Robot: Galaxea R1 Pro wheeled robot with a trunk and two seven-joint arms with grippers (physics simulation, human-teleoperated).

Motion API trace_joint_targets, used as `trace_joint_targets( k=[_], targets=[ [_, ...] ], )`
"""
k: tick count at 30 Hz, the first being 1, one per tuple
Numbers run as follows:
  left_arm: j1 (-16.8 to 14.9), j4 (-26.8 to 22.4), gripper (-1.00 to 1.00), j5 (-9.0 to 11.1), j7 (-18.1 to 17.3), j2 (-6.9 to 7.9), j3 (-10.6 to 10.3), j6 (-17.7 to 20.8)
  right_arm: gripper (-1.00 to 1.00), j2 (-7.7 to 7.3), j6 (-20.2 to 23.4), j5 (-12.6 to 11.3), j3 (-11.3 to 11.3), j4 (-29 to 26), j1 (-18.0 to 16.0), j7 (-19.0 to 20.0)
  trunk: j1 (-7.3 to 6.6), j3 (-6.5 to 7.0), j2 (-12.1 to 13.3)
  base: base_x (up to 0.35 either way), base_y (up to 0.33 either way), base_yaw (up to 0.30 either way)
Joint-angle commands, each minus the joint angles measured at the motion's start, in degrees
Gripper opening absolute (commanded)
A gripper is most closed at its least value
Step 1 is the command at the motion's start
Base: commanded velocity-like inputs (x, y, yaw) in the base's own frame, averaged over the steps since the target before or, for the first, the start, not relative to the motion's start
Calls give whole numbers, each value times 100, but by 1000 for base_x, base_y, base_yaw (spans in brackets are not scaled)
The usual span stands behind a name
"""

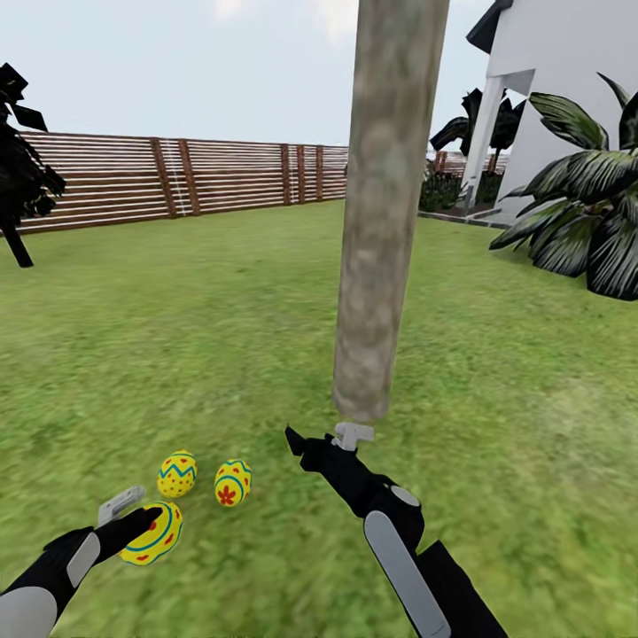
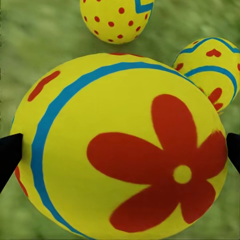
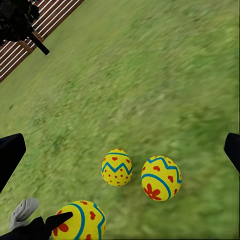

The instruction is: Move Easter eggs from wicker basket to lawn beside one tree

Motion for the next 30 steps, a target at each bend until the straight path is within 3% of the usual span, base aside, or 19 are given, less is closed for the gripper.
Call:
trace_joint_targets(
  k=[1, 12, 19, 27, 30],
  targets=[
    [-3, -7, -100, 34, -21, -1, 34, 50, 100, -3, 12, -46, 11, -9, -4, -55, -1, -15, -2, 157, 0, 0],
    [-5, -7, -100, 34, -21, 6, 31, 51, 100, 0, 3, -25, 15, -10, -4, -55, -1, -23, -2, 316, 19, 0],
    [-3, -7, -100, 34, -27, 3, 35, 51, 100, 0, -67, -31, 15, -10, -4, -55, -1, -23, -2, 64, 49, 0],
    [-5, -5, -100, 34, -16, -2, 40, 51, 100, -7, -179, -27, 22, -10, -4, -53, 20, -200, -13, 0, 0, 0],
    [-4, 0, -100, 34, 19, -2, 39, 24, 100, -9, -242, -24, 153, -10, -4, -53, 27, -267, -17, 0, 0, 0]
  ],
)
